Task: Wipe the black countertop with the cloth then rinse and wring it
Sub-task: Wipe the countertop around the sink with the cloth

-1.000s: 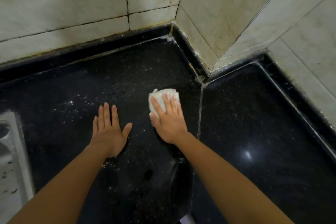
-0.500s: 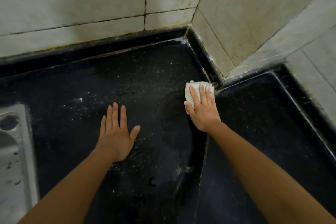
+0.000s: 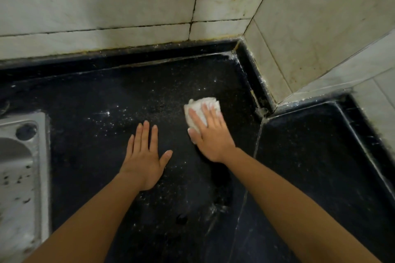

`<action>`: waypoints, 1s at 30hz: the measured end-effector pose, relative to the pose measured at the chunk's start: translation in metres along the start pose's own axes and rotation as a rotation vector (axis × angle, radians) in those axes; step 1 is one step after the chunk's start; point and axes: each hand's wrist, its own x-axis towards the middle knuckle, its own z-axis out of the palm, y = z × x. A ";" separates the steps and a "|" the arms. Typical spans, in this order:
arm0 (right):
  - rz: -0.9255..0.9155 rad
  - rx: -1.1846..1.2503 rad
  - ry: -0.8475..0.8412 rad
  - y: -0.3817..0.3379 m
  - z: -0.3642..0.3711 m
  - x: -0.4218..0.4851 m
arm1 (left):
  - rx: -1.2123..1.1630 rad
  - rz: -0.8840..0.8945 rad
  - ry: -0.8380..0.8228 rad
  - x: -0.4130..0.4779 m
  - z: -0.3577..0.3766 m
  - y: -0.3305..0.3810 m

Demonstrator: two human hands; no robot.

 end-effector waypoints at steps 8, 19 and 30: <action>-0.084 -0.086 0.003 0.081 -0.013 -0.017 | -0.009 0.014 0.006 -0.001 -0.001 -0.001; 0.324 0.077 -0.029 0.056 -0.046 0.096 | 0.021 0.001 0.000 0.001 0.001 -0.002; -0.329 -0.049 -0.137 0.004 -0.021 0.042 | 0.014 0.008 0.039 0.000 0.002 -0.003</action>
